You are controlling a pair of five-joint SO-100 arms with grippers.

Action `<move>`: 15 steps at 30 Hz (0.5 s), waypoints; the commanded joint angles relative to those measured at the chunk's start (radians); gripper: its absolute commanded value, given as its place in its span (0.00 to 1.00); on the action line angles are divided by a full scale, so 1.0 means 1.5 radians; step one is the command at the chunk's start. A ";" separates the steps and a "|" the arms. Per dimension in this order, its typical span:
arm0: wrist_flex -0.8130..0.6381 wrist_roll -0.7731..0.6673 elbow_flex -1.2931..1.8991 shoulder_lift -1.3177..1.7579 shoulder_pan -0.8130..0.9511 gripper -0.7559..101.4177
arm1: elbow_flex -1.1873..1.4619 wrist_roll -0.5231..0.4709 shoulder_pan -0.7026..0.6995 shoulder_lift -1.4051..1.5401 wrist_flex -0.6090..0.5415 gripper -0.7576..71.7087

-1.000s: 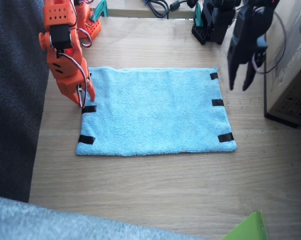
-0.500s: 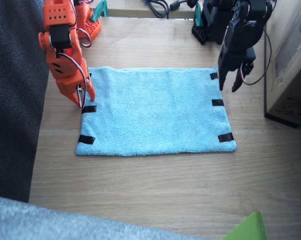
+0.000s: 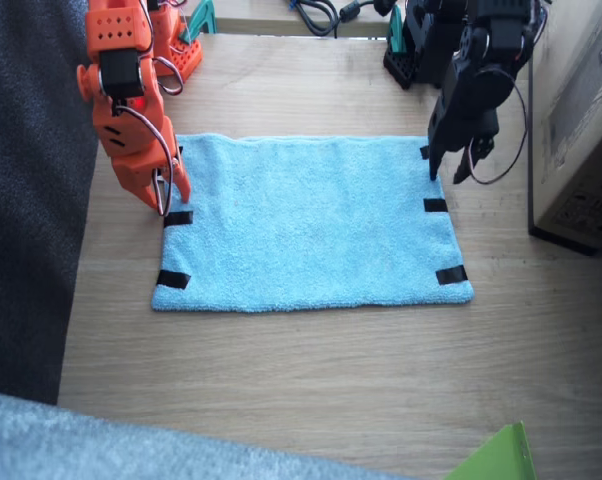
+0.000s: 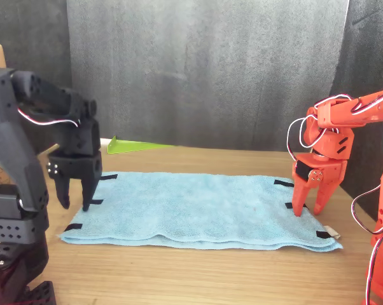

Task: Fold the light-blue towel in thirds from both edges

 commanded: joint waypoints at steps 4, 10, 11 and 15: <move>0.013 0.004 -0.048 -0.049 0.003 0.23 | 0.019 -0.002 0.017 0.010 0.018 0.34; 0.047 0.015 -0.116 -0.130 -0.002 0.23 | 0.019 -0.003 0.017 0.006 0.018 0.34; 0.050 0.018 -0.121 -0.135 -0.002 0.23 | 0.019 -0.004 0.018 0.005 0.018 0.34; 0.069 0.021 -0.147 -0.168 -0.002 0.22 | 0.019 -0.003 0.027 0.000 0.017 0.34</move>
